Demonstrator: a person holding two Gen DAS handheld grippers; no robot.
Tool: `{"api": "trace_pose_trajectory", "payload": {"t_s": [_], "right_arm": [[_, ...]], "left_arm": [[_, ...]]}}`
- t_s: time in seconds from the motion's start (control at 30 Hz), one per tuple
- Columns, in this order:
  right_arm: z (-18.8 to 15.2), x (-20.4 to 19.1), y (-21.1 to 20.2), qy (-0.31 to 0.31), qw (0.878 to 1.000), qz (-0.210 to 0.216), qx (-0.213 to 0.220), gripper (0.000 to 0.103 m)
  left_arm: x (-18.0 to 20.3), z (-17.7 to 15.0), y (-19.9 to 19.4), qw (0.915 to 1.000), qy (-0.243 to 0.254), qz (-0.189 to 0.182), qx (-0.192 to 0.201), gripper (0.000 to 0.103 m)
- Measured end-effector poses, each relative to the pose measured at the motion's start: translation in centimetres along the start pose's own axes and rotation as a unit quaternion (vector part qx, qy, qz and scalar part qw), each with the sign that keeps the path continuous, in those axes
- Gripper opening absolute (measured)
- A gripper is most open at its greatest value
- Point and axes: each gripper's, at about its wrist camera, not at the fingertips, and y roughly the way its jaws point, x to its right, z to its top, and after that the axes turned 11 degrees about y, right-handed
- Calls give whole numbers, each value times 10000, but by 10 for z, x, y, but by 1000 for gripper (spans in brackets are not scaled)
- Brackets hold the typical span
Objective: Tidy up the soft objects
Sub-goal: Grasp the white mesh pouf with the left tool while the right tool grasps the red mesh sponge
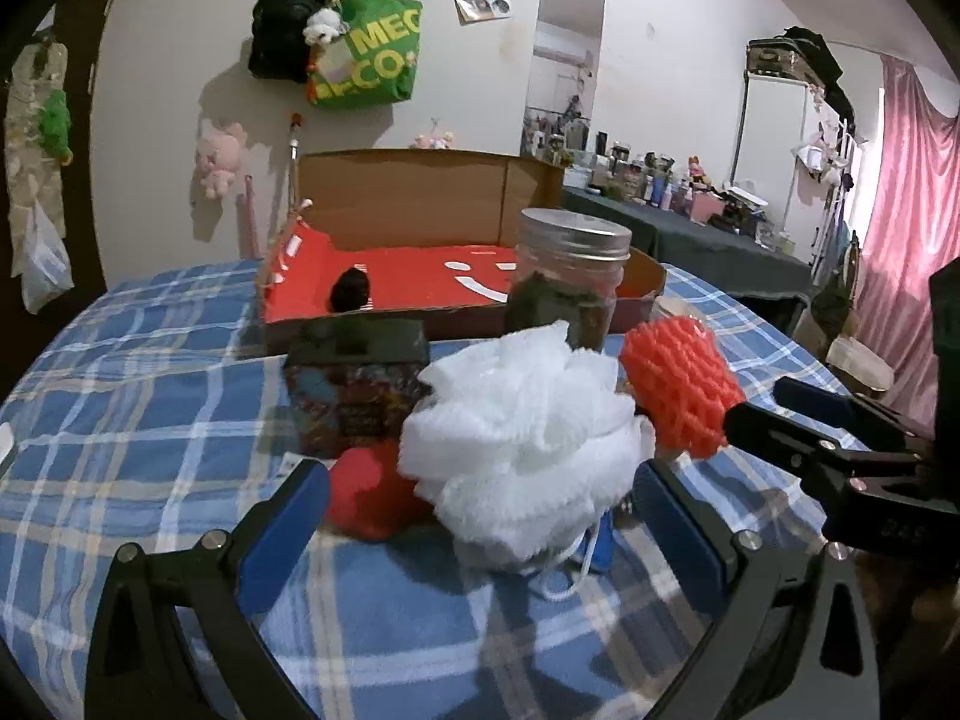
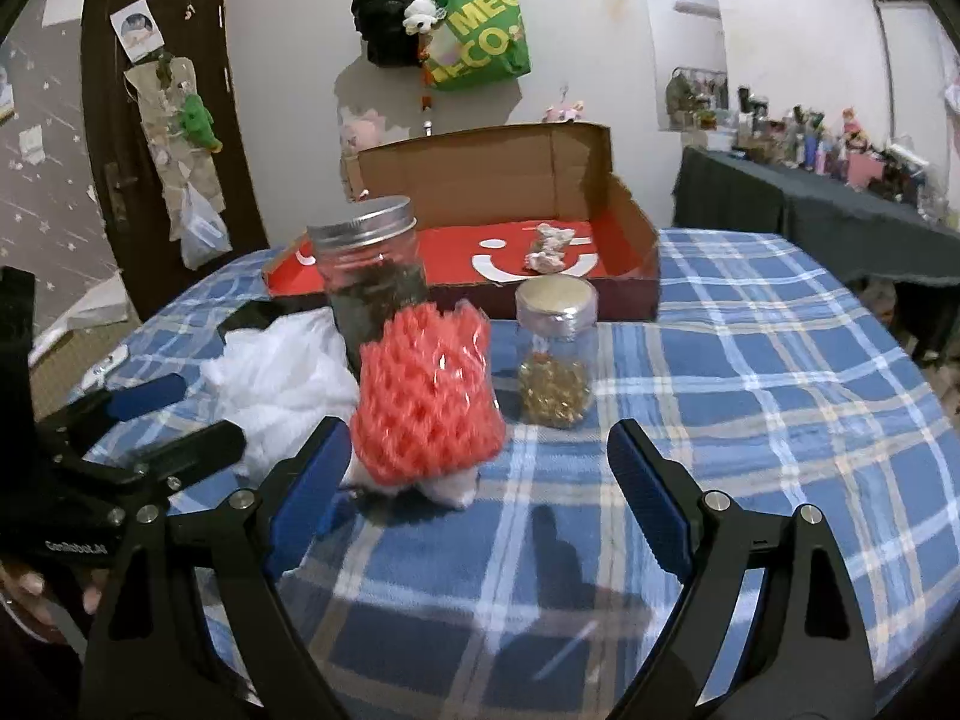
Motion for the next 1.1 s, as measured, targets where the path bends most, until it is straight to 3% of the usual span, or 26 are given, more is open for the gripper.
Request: {"api": "trace_pose_trajectory", "payload": {"t_s": [0.23, 0.27, 0.37, 0.6, 1.1], "right_arm": [[16, 5, 24, 67, 9981, 469, -403, 88], [16, 4, 27, 37, 9978, 500, -445, 82], [15, 2, 32, -31, 9960, 689, -565, 50], [11, -1, 29, -129, 9939, 904, -624, 47], [17, 7, 16, 81, 9932, 1013, -573, 47]], "left_arm": [[-3, 12, 24, 9991, 6, -338, -267, 103], [-1, 12, 25, 9989, 26, -368, -291, 101], [1, 10, 32, 9971, 55, -639, -416, 71], [-1, 8, 27, 9966, 55, -737, -359, 49], [-7, 14, 8, 9961, -7, -853, -223, 32]]}}
